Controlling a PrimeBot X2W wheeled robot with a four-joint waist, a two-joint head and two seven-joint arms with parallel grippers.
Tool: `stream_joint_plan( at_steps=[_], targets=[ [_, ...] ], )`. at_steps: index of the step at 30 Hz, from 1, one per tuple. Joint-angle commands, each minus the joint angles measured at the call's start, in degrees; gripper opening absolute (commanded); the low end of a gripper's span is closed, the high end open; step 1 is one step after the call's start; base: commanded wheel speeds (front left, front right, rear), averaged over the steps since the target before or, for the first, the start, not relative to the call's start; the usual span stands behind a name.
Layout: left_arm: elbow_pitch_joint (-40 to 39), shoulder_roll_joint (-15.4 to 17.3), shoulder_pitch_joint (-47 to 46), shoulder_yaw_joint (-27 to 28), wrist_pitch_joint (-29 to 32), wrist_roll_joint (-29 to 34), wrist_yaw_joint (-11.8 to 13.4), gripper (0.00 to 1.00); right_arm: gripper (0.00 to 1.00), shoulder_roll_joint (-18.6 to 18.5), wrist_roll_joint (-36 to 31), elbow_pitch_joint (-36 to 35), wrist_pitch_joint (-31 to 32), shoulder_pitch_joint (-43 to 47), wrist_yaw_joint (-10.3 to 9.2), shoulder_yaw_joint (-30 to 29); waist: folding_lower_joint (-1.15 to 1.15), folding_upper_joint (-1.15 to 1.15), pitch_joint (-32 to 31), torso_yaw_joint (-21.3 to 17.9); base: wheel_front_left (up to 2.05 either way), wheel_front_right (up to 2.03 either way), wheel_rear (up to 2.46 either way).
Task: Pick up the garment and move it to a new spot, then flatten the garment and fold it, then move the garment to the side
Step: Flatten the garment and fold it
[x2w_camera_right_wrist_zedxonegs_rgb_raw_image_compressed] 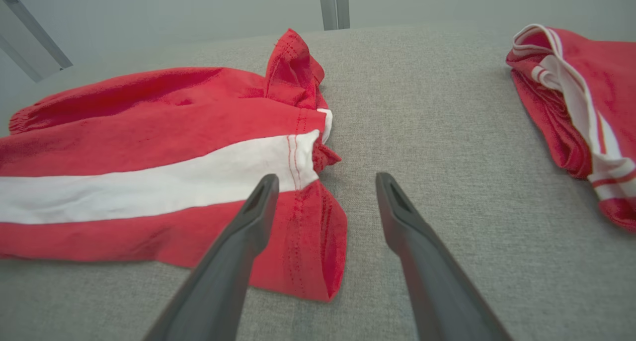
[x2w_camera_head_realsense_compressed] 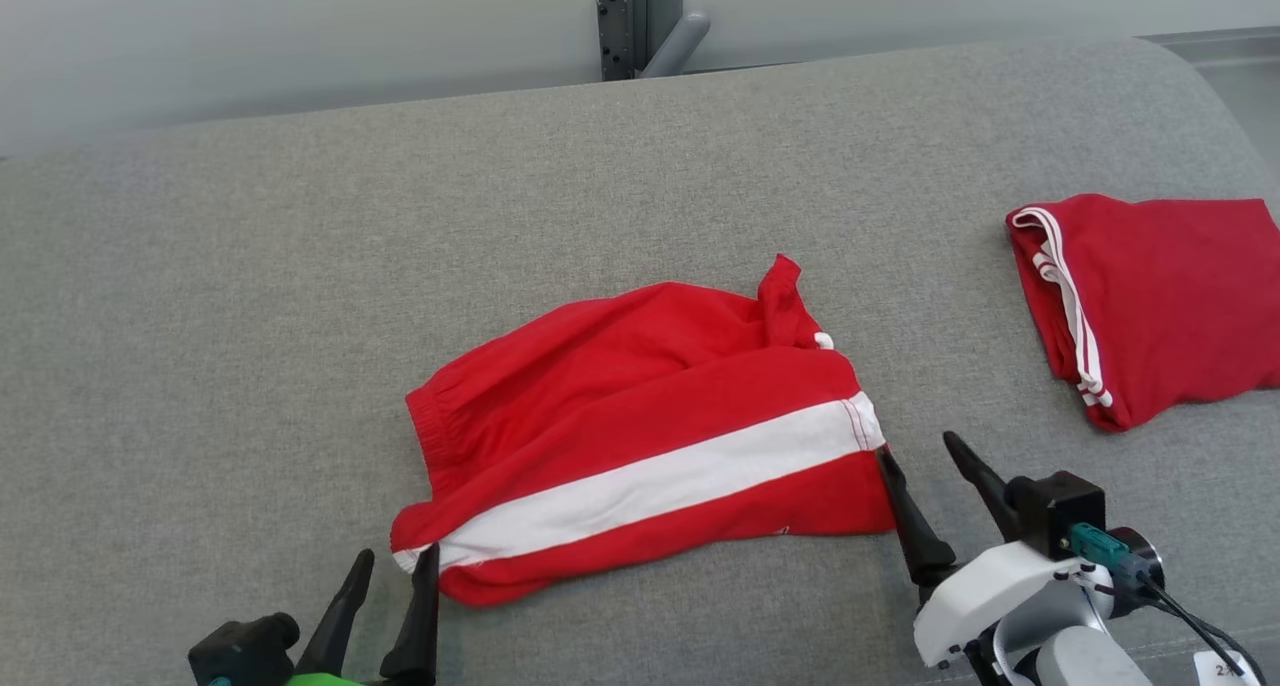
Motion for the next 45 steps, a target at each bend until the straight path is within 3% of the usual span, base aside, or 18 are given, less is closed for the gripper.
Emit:
stream_joint_plan(
  at_steps=[1,10,20,30,45],
  targets=[
    [-0.2,0.1,1.4,1.0,-0.5,1.2,0.4,1.0,1.0,0.1,-1.3,-0.7,-1.3,1.0,-0.05,-1.5,0.0,0.0,-0.8,0.6,0.0,0.0,0.0],
    [-2.4,-1.5,5.9,8.3,-0.9,7.1,-0.5,1.0,1.0,1.3,-9.6,-3.7,-6.4,3.5,-0.05,-11.4,0.0,0.0,-3.7,2.2,0.0,0.0,0.0],
    [-6.1,-6.5,10.2,18.9,-0.9,22.6,-4.3,1.0,1.0,3.0,-14.9,-10.9,-6.8,7.8,-0.05,-19.5,0.0,0.0,-5.6,4.3,0.0,0.0,0.0],
    [-9.9,-11.0,11.0,27.0,-0.9,32.5,-7.8,1.0,1.0,3.3,-14.2,-12.9,-6.9,10.5,-0.07,-15.7,0.0,0.0,-6.0,4.7,0.0,0.0,0.0],
    [-9.2,-12.6,11.3,28.0,-0.9,33.3,-8.6,1.0,1.0,3.3,-13.5,-12.8,-6.9,10.0,-0.07,-13.1,0.0,0.0,-6.6,4.7,0.0,0.0,0.0]
  ],
)
